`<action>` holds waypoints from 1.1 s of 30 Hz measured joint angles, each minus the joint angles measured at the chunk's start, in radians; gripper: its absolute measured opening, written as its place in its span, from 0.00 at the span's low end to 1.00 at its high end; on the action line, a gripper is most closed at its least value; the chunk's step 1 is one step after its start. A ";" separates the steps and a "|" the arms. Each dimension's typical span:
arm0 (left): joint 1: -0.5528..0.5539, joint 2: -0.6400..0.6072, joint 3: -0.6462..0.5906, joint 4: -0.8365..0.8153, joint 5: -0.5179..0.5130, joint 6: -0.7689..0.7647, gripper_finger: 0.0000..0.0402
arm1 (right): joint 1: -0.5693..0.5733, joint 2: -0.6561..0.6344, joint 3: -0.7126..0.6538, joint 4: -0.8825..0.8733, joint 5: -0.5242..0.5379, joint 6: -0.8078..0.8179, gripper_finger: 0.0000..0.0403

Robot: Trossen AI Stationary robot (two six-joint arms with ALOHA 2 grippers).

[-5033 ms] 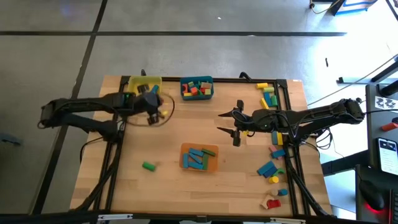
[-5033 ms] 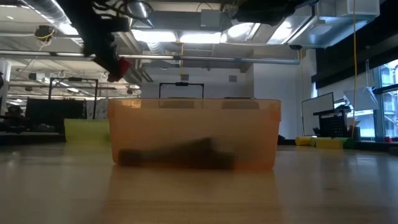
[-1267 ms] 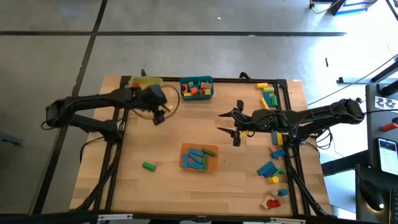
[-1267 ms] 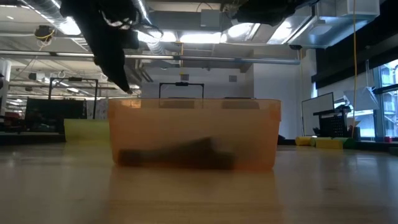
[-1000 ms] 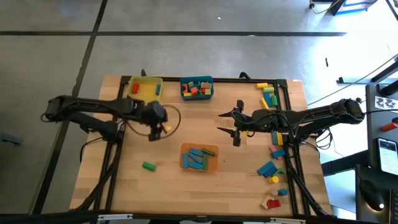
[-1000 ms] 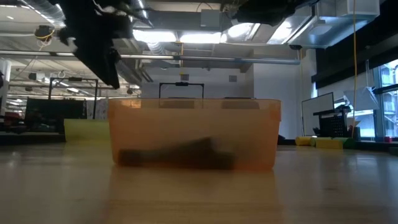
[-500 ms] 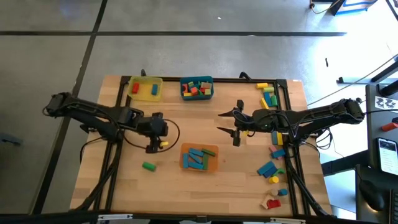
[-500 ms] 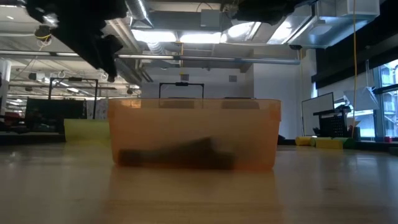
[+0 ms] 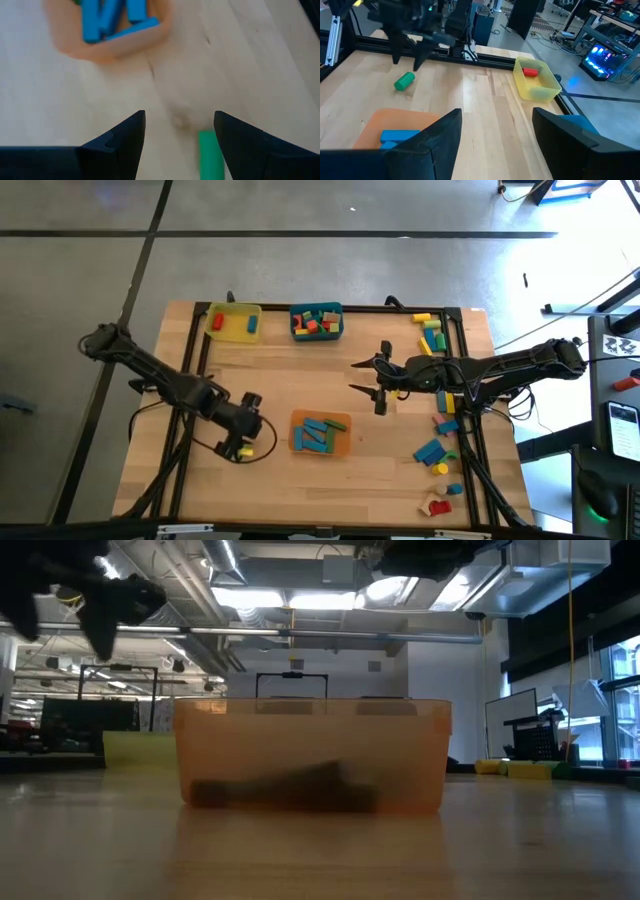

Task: Sort blocks by size
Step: Put the green cylindrical block into the yellow bin

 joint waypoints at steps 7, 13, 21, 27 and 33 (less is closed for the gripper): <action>-0.075 0.087 -0.039 -0.024 0.037 -0.073 0.55 | 0.000 0.000 0.000 0.000 0.000 0.000 0.60; -0.106 0.144 -0.109 -0.012 0.073 -0.130 0.55 | 0.000 0.000 0.000 -0.001 0.000 0.000 0.60; -0.109 0.218 -0.146 0.015 0.073 -0.180 0.55 | 0.000 0.000 0.000 -0.003 0.000 0.000 0.60; -0.098 0.251 -0.175 0.066 0.058 -0.176 0.53 | 0.000 0.000 0.000 -0.001 0.000 0.000 0.60; -0.073 0.246 -0.179 0.069 0.056 -0.149 0.35 | 0.000 0.000 0.000 0.000 0.000 0.000 0.60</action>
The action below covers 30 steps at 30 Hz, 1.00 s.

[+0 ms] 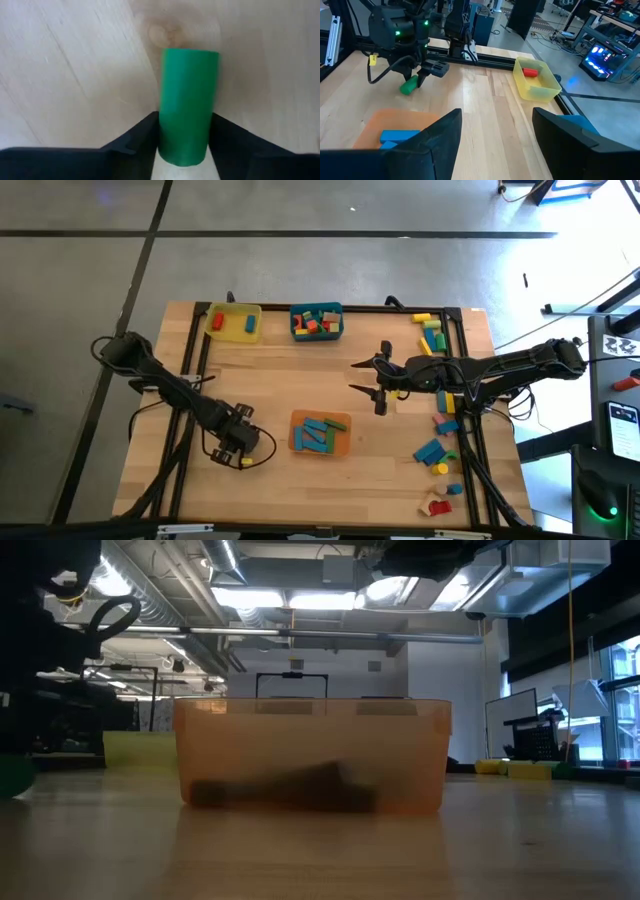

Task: Sort blocks by size
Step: Put the green cylindrical block into the yellow bin

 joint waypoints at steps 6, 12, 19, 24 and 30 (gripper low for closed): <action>0.020 -0.001 0.005 -0.005 0.011 0.033 0.29 | 0.000 0.000 0.000 0.000 0.000 0.000 0.60; 0.054 -0.011 0.029 0.000 -0.032 0.046 0.30 | 0.000 0.000 0.000 0.001 0.000 0.000 0.60; 0.128 -0.121 0.062 -0.040 -0.072 0.060 0.29 | 0.000 0.000 0.000 0.000 0.000 0.000 0.60; 0.201 -0.226 0.078 -0.074 -0.166 0.109 0.31 | 0.000 0.000 0.000 0.000 0.000 0.000 0.60; 0.302 -0.353 0.078 -0.083 -0.280 0.162 0.31 | 0.000 0.000 0.000 -0.001 0.000 0.000 0.60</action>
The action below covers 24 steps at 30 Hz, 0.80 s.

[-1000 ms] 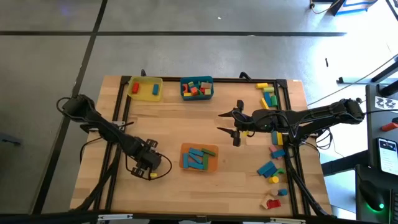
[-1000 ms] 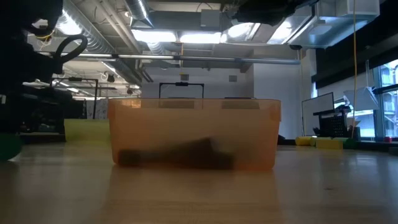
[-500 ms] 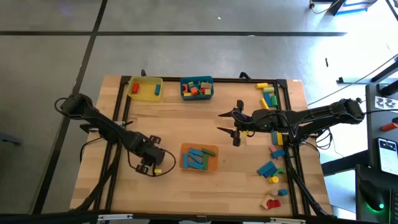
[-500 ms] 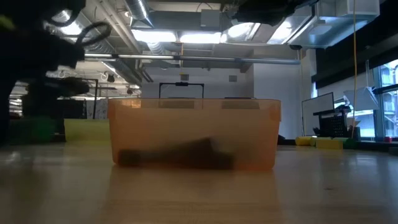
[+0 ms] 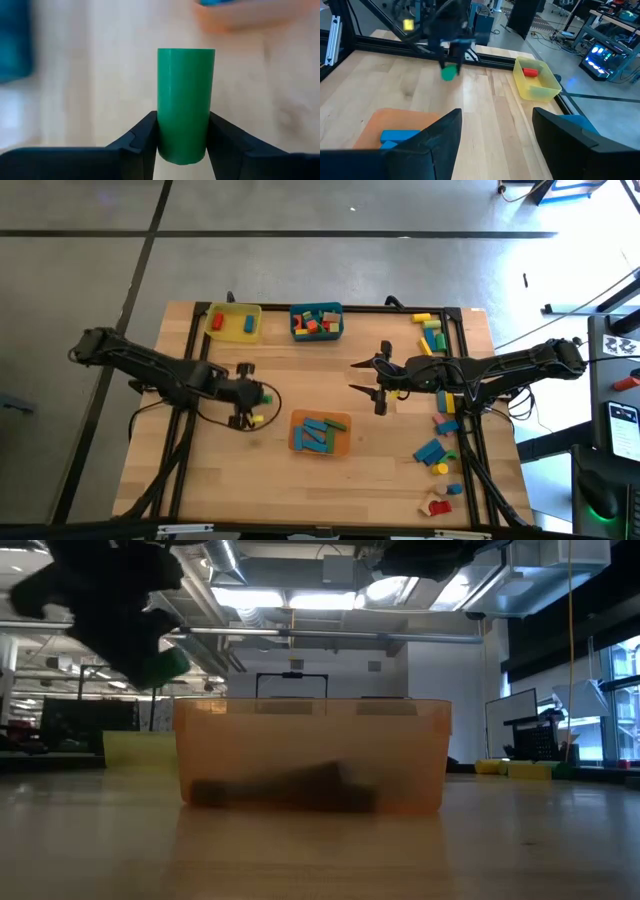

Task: Sort blocks by size
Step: Put the green cylindrical block into the yellow bin

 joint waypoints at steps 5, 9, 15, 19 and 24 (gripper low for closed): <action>0.093 -0.085 0.000 0.005 -0.090 0.047 0.31 | 0.000 0.000 0.000 0.000 0.000 0.000 0.60; 0.179 -0.134 0.001 0.023 -0.173 0.068 0.31 | 0.000 0.000 0.000 0.000 0.000 0.000 0.60; 0.336 -0.160 0.001 0.082 -0.187 0.105 0.32 | 0.000 0.000 0.000 0.000 0.000 0.000 0.60; 0.453 -0.155 -0.003 0.153 -0.188 0.146 0.32 | 0.000 0.000 0.000 0.000 0.000 0.000 0.60; 0.597 -0.150 -0.008 0.222 -0.187 0.139 0.32 | 0.000 0.000 0.000 -0.003 0.000 0.000 0.60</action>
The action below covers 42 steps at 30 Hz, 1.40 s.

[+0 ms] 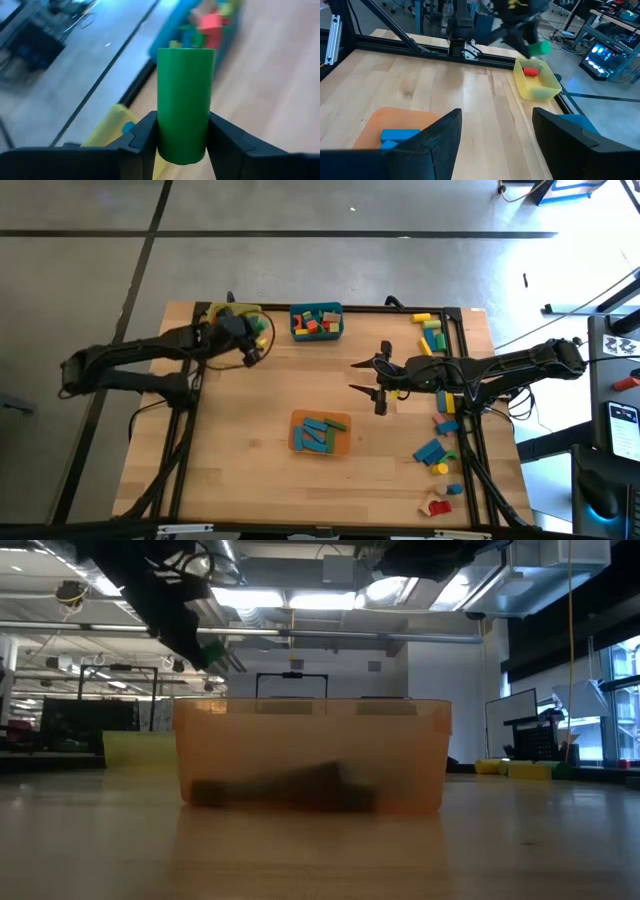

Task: Sort blocks by size
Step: Put the green cylindrical block into the yellow bin

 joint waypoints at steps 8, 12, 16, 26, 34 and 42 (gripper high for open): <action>0.206 0.002 0.000 0.037 0.001 -0.071 0.32 | 0.000 0.000 0.000 -0.009 0.000 0.000 0.60; 0.292 0.028 0.000 0.092 0.001 -0.109 0.32 | 0.000 0.000 0.000 -0.008 0.000 0.000 0.60; 0.359 0.087 0.000 0.107 0.008 -0.137 0.32 | 0.000 0.000 0.000 -0.008 0.000 0.000 0.60; 0.463 0.263 0.001 0.102 0.014 -0.256 0.32 | 0.000 0.000 0.000 -0.009 0.000 0.000 0.60; 0.496 0.406 0.002 0.120 0.058 -0.302 0.32 | 0.000 0.000 0.000 -0.009 0.000 0.000 0.60; 0.537 0.500 0.003 0.159 0.143 -0.314 0.32 | 0.000 0.000 0.000 -0.009 0.000 0.000 0.60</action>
